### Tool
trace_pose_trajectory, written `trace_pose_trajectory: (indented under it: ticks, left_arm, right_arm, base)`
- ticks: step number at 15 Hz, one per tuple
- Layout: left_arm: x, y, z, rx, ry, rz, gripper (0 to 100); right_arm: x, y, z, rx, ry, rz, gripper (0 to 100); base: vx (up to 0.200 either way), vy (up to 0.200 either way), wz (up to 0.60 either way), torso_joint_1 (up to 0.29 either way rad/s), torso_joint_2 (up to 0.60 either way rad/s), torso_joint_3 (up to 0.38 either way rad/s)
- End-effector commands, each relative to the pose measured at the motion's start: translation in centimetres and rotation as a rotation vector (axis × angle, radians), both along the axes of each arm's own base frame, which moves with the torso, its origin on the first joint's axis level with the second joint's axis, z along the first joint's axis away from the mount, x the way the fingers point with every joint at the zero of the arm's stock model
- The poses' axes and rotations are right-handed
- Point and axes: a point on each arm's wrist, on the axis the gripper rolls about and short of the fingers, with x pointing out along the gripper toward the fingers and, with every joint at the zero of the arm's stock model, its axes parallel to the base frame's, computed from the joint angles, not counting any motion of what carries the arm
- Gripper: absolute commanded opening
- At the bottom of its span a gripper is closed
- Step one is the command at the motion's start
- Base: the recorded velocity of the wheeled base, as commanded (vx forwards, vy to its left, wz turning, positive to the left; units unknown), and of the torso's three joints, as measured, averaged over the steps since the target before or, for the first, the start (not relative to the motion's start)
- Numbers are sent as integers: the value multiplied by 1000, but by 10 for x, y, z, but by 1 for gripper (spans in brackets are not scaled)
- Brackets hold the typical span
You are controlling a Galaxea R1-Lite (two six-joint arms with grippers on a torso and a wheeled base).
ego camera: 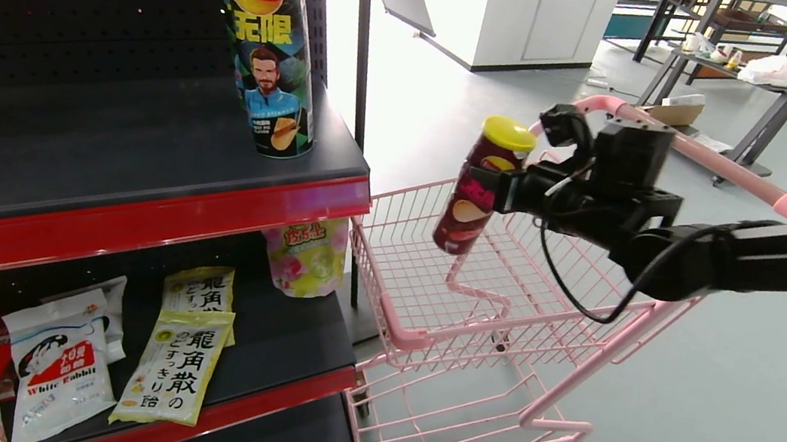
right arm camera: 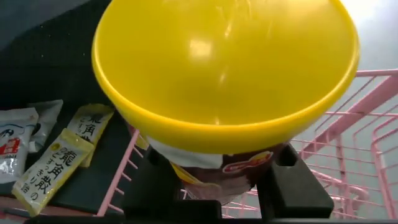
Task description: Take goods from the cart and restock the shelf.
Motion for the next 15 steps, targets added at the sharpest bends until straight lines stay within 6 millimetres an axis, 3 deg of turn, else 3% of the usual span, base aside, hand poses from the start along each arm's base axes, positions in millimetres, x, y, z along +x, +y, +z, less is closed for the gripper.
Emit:
trace_pose_trajectory:
  ticks: [1, 2, 3, 5, 7, 8, 9, 10, 11, 12, 15]
  left_arm:
    - [1, 0, 4, -2, -5, 0, 100]
    - [1, 0, 5, -2, -5, 0, 100]
    - [5, -1, 13, 1, -1, -1, 100]
    - [11, -3, 22, 25, 4, -5, 100]
    - [14, -4, 23, 43, 8, -22, 100]
    - [14, -4, 24, 42, 6, -23, 100]
    - [14, -4, 24, 43, 8, -25, 100]
    - [15, -5, 25, 52, 8, -27, 100]
    - [15, -5, 25, 52, 8, -27, 100]
    - [22, -6, 35, 95, 7, -23, 100]
    - [27, -8, 46, 113, -6, -18, 100]
  right_arm:
    - [-97, -47, 62, -28, -121, -104, 0]
    - [-101, -48, 63, -30, -116, -110, 0]
    - [-158, -72, 80, -138, -72, -255, 0]
    - [-223, -97, 90, -247, 3, -333, 0]
    - [-273, -115, 82, -207, -29, -352, 0]
    - [-288, -121, 78, -200, -42, -368, 0]
    - [-311, -133, 65, -214, -22, -426, 0]
    - [-326, -141, 60, -222, -9, -464, 0]
    - [-326, -141, 60, -222, -9, -464, 0]
    - [-340, -146, 55, -234, 4, -489, 0]
    - [-341, -146, 50, -239, 14, -490, 0]
  base:
    - [0, 0, 0, 0, 0, 0]
    - [0, 0, 0, 0, 0, 0]
    - [0, 0, 0, 0, 0, 0]
    - [0, 0, 0, 0, 0, 0]
    - [0, 0, 0, 0, 0, 0]
    - [0, 0, 0, 0, 0, 0]
    - [0, 0, 0, 0, 0, 0]
    - [0, 0, 0, 0, 0, 0]
    - [0, 0, 0, 0, 0, 0]
    - [0, 0, 0, 0, 0, 0]
    - [0, 0, 0, 0, 0, 0]
